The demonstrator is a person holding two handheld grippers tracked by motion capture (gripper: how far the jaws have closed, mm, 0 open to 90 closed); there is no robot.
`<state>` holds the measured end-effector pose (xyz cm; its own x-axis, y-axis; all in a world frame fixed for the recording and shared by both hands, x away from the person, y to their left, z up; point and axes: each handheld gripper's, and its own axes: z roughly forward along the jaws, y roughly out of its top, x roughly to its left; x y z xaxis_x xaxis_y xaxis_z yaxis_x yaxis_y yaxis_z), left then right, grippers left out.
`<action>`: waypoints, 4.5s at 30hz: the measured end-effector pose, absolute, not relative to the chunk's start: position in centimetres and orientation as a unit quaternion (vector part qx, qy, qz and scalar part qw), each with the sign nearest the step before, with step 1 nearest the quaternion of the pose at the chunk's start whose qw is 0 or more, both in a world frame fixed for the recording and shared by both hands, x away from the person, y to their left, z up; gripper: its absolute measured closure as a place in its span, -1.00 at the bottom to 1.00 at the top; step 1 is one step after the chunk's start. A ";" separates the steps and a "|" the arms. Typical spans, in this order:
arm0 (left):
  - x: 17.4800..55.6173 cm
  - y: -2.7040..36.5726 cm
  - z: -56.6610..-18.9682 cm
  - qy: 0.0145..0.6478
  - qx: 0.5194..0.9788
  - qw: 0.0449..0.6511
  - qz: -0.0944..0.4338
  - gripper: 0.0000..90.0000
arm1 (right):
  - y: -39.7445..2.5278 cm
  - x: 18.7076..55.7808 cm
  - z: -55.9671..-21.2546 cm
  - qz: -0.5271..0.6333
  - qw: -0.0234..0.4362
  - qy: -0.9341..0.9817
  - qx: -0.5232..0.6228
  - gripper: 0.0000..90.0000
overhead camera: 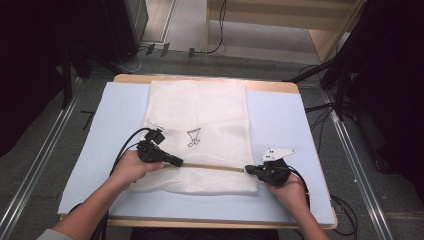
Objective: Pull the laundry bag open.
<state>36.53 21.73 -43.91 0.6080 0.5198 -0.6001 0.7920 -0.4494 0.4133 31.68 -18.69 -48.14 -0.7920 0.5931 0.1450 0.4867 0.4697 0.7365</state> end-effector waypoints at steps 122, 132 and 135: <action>34.6 34.1 -42.4 0.484 0.767 0.405 0.120 -0.22 | -23.1 34.9 -45.5 0.441 0.116 0.781 0.426 -0.28; 34.4 35.0 -42.8 0.497 0.764 0.396 0.116 -0.22 | -24.0 35.2 -45.9 0.440 0.117 0.767 0.452 -0.29; 34.4 35.1 -42.7 0.498 0.763 0.394 0.119 -0.22 | -23.9 35.2 -46.0 0.439 0.117 0.769 0.450 -0.29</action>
